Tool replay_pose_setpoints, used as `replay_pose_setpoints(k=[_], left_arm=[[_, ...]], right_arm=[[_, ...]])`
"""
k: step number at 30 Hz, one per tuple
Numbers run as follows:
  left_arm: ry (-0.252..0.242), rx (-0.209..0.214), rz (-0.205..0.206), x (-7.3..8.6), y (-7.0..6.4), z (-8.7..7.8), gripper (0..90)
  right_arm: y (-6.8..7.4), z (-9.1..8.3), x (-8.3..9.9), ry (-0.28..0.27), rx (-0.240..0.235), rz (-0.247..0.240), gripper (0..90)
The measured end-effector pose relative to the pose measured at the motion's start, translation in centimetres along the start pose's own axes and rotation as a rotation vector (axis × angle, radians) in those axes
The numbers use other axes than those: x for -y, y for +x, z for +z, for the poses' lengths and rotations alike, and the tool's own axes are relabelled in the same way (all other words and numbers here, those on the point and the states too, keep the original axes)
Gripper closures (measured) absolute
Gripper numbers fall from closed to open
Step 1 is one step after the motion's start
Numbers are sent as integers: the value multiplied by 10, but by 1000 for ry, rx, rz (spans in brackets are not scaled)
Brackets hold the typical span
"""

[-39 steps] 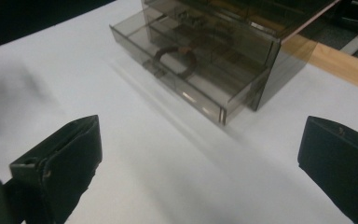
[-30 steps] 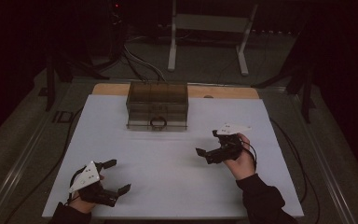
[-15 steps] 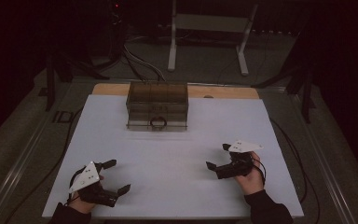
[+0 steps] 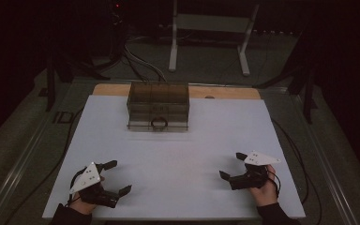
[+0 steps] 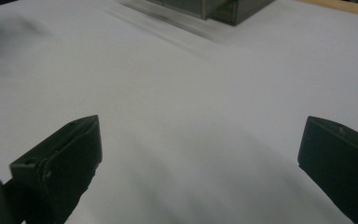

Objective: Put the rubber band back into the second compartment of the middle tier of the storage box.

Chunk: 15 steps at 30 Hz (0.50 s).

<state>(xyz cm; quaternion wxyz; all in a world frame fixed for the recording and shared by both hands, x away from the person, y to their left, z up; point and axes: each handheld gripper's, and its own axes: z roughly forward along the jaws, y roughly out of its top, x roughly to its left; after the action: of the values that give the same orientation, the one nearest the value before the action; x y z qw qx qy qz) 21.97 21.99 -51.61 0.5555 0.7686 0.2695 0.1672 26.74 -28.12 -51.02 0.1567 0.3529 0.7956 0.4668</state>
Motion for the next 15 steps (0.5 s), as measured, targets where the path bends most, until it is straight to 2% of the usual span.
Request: replay_pose_setpoints(k=[4, 11, 15], left_arm=[[-5, 0, -5, 0, 0, 0, 2], [-1, 1, -1, 0, 0, 0, 2], [0, 4, -1, 0, 0, 0, 2]], right_arm=[[-3, -7, 8, 7, 21, 3, 0], [-7, -17, 22, 0, 48, 47, 0], [-9, -17, 24, 0, 62, 38, 0]])
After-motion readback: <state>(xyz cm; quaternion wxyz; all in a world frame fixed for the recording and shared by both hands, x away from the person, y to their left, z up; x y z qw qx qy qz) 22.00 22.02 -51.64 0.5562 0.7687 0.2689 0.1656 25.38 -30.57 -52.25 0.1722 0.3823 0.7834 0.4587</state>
